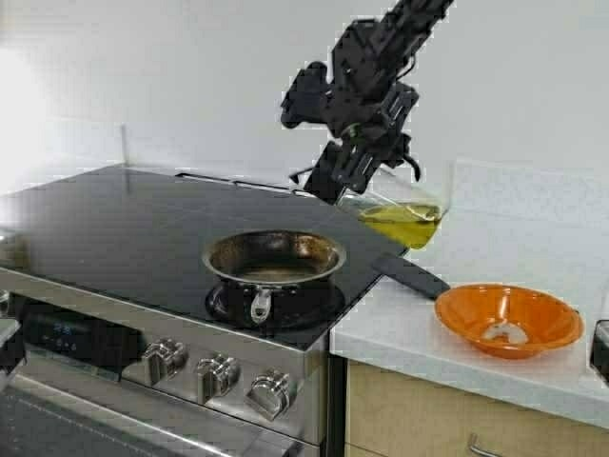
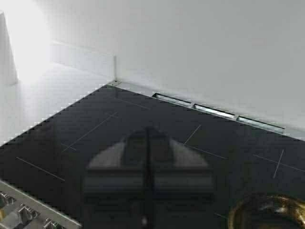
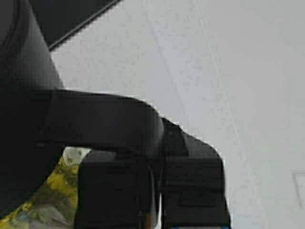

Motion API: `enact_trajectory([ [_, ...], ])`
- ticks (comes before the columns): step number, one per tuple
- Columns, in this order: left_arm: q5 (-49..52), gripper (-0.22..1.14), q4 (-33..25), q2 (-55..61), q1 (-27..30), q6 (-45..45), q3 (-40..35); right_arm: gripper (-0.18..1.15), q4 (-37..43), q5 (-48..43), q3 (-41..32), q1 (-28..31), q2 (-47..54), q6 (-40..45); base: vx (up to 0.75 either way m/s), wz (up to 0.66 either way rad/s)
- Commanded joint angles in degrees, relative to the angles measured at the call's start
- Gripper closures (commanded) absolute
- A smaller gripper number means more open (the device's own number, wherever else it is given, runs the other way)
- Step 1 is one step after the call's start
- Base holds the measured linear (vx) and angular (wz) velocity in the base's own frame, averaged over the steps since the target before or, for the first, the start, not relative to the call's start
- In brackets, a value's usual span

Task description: Add oil to the pan and cook the shrimp and serve it

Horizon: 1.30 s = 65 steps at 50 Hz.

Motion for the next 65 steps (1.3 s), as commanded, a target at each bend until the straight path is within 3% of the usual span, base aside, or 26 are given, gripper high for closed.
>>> enact_trajectory([
  [1,-0.3,0.89,-0.1,0.4,0.0,-0.2,-0.8,0.89,0.1,-1.3,-4.7,0.4,-0.4,-0.8,0.0,0.0],
  [31,-0.3,0.89,-0.1,0.4,0.0,-0.3,-0.9,0.89,-3.5,-6.0,-12.6,3.0,5.4,-22.5,0.0,0.0],
  [57,-0.3,0.89,-0.1,0.1,0.0,-0.3,-0.6,0.89,-12.0,-6.1,-13.0,4.0,6.3,-25.0,0.0,0.0],
  [65,-0.3,0.89,-0.1,0.1,0.0,-0.3,-0.6,0.89,-14.3,-6.1,-13.0,4.0,7.2,-29.2,0.0,0.0],
])
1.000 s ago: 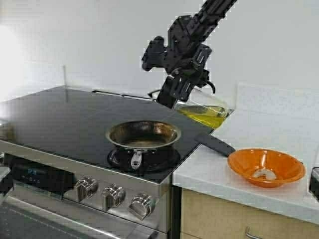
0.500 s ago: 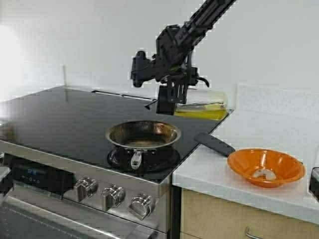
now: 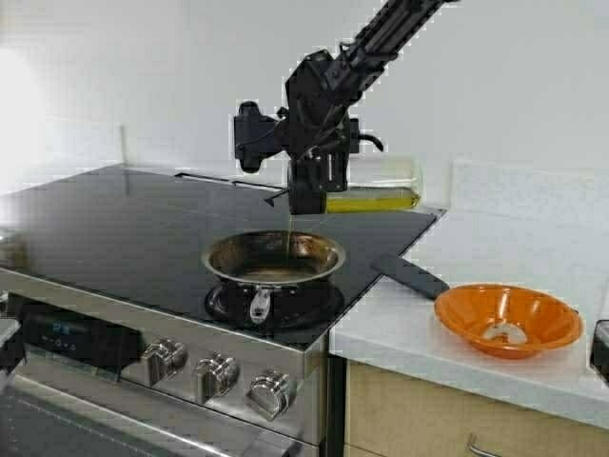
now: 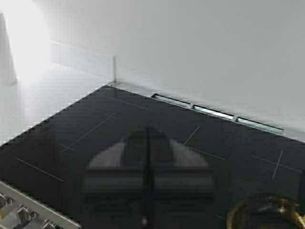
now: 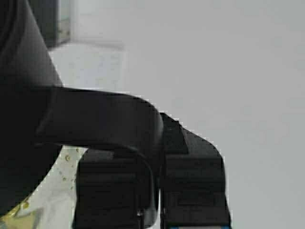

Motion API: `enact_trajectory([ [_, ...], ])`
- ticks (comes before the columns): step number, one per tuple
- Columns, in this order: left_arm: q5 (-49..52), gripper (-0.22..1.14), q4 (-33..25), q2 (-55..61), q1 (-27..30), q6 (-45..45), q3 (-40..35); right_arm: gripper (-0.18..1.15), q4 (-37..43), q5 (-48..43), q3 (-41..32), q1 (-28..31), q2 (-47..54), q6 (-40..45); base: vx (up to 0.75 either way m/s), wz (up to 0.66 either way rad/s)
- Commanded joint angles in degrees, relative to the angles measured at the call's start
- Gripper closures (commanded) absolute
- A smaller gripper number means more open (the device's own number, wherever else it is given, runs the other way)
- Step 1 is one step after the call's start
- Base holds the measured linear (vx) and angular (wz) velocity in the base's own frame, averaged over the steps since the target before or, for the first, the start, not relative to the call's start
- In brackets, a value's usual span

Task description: Add oil to the pan and cook the shrimp and serve it

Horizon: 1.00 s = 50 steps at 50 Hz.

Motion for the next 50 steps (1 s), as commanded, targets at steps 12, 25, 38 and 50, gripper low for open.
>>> enact_trajectory([
  [12,-0.3,0.89,-0.1,0.2,0.0,-0.1,-0.6,0.89,-1.3,-1.1,-2.2,-0.1,-0.5,-3.1,0.0,0.0],
  [25,-0.3,0.89,-0.1,0.3,0.0,-0.1,-0.6,0.9,12.3,-1.1,-5.6,-0.1,-2.6,10.6,0.0,0.0],
  [38,-0.2,0.89,-0.1,0.3,0.0,-0.2,-0.4,0.89,22.3,3.8,-0.1,-0.5,-11.0,43.9,0.0,0.0],
  [50,-0.1,0.89,-0.1,0.2,0.0,-0.2,-0.4,0.89,12.3,10.4,12.9,-1.7,-20.0,69.5,0.0,0.0],
])
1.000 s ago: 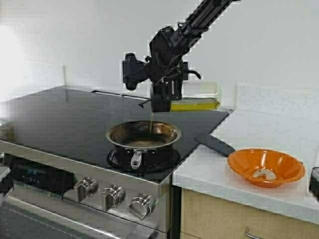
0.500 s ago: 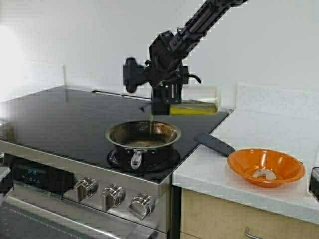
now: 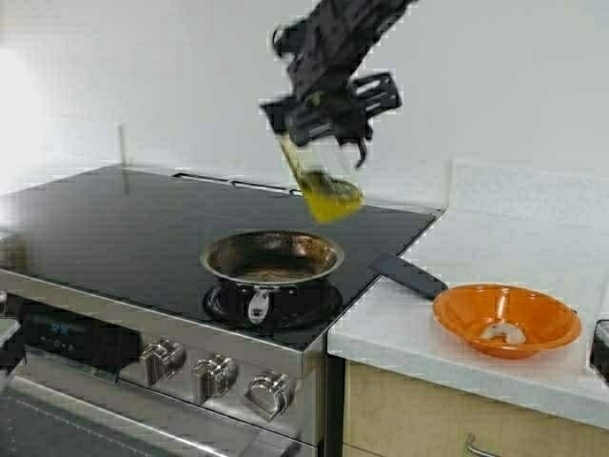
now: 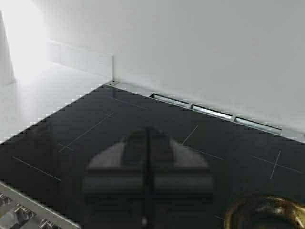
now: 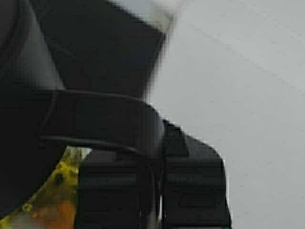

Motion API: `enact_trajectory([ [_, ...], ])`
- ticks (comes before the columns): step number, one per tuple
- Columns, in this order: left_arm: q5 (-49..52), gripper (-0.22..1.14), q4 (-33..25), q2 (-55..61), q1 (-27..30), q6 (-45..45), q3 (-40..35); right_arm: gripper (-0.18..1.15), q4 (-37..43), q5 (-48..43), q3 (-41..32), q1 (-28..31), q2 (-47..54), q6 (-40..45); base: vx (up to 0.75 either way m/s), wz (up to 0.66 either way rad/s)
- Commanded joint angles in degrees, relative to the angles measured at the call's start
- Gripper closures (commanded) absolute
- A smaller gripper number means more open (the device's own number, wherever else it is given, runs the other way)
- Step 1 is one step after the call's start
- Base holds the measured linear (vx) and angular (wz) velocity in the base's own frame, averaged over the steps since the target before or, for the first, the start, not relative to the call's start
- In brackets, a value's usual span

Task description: Add oil to the pan and cook the shrimp and serve it

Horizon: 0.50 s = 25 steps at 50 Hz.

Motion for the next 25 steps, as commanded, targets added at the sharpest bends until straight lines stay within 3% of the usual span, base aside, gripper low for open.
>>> enact_trajectory([
  [1,-0.2,0.89,0.0,0.3,0.1,0.1,-0.5,0.89,-6.5,1.2,5.9,-1.1,-8.2,10.1,0.0,0.0],
  [15,-0.2,0.89,-0.1,0.3,0.1,0.0,-0.5,0.89,-15.0,11.4,16.3,-5.0,-12.0,33.8,0.0,0.0],
  [25,-0.2,0.89,0.0,0.2,0.1,0.0,-0.4,0.89,-19.6,12.3,21.1,-5.3,-13.9,38.7,0.0,0.0],
])
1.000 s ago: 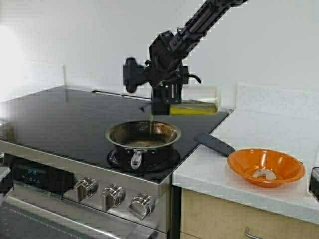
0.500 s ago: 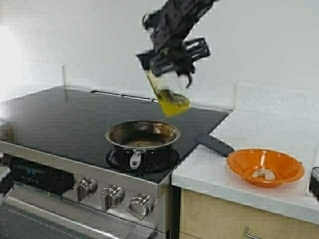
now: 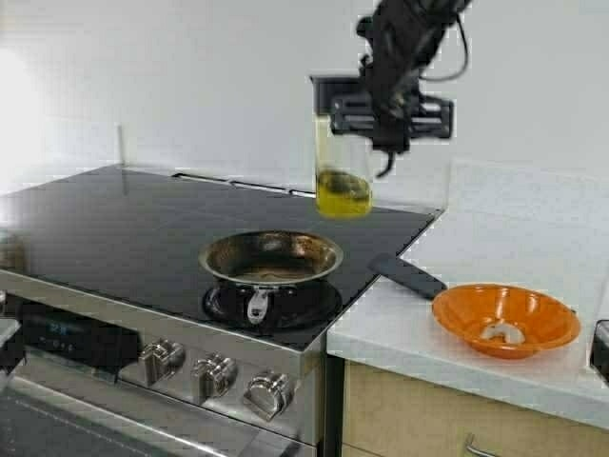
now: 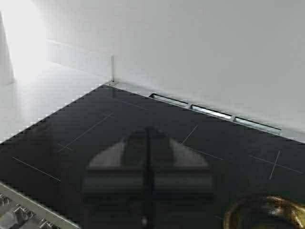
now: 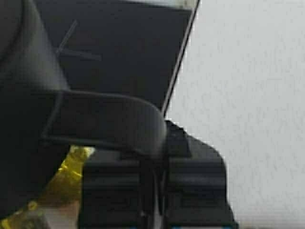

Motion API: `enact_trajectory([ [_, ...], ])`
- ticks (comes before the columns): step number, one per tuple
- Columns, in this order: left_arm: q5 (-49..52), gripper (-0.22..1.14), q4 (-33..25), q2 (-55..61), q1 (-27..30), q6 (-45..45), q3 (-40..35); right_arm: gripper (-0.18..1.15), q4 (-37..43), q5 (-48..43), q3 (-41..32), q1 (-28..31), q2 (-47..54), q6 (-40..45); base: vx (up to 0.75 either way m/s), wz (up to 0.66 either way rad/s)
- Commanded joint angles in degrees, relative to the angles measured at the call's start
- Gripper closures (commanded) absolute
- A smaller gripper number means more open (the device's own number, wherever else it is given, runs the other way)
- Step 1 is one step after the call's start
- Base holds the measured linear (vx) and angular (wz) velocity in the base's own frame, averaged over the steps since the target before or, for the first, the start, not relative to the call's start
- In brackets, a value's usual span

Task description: Add oil to the pan and cook the shrimp and serve it

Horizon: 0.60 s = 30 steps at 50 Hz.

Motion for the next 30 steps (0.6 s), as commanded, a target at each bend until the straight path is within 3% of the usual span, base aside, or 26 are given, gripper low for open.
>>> enact_trajectory([
  [1,-0.3,0.89,0.0,0.3,0.0,0.0,-0.4,0.89,-2.6,0.3,1.5,0.4,-5.6,1.6,0.0,0.0],
  [15,-0.3,0.89,0.0,0.2,0.1,0.0,-0.4,0.89,-4.7,3.0,10.4,-4.0,-19.2,-0.5,0.0,0.0],
  [30,-0.1,0.89,0.0,0.2,0.0,0.1,-0.1,0.89,-6.4,15.2,16.3,-21.9,-34.7,-7.0,0.0,0.0],
])
